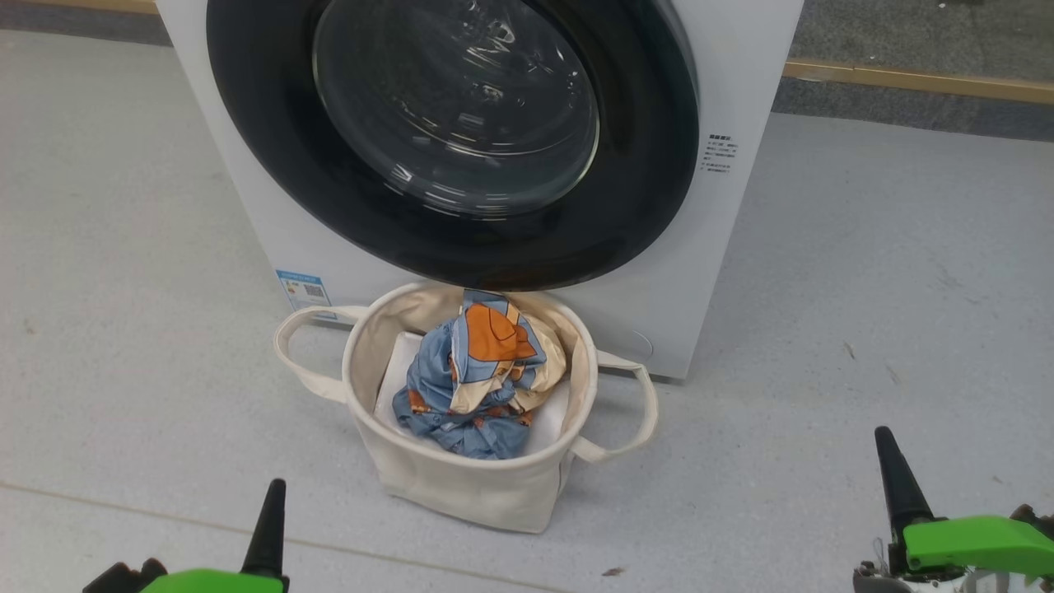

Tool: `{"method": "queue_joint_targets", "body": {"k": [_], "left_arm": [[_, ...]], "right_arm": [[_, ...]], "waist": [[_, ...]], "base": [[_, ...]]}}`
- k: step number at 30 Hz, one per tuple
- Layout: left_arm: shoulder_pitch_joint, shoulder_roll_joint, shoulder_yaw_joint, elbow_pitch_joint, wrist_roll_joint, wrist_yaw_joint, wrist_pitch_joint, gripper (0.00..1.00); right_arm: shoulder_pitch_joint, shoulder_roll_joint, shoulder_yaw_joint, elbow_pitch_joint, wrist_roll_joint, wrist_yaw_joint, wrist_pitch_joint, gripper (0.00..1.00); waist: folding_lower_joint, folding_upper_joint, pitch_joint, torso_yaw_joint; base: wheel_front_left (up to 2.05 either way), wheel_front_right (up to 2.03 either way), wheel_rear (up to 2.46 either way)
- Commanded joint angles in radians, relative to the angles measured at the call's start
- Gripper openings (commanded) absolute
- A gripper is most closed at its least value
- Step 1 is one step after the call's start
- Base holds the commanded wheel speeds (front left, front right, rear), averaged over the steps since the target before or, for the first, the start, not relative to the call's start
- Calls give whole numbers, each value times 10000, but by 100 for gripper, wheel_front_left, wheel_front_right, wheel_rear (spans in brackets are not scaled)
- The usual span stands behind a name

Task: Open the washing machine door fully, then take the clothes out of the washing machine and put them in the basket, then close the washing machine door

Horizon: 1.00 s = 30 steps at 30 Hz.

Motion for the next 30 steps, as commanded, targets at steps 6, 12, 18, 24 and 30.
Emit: {"method": "queue_joint_targets", "body": {"k": [6, 12, 18, 24, 30], "left_arm": [[-528, 68, 434, -463, -801, -120, 193, 0], [-545, 73, 575, -539, -1500, -149, 367, 0], [-561, 77, 714, -614, -2196, -177, 539, 0], [-578, 81, 854, -690, -2896, -205, 713, 0], [-595, 85, 994, -766, -3595, -234, 887, 0]], "right_arm": [[-522, -76, 101, -264, 796, 2, 227, 0], [-572, -80, 75, -230, 1462, 2, 404, 0], [-621, -84, 49, -197, 2125, 2, 581, 0], [-670, -88, 23, -163, 2792, 2, 758, 0], [-719, -92, -3, -129, 3458, 2, 936, 0]], "waist": [[0, 0, 10, 17], [0, 0, 20, 35], [0, 0, 30, 53], [0, 0, 40, 71], [0, 0, 50, 89]], "base": [[0, 0, 0], [0, 0, 0], [0, 0, 0], [0, 0, 0], [0, 0, 0]]}}
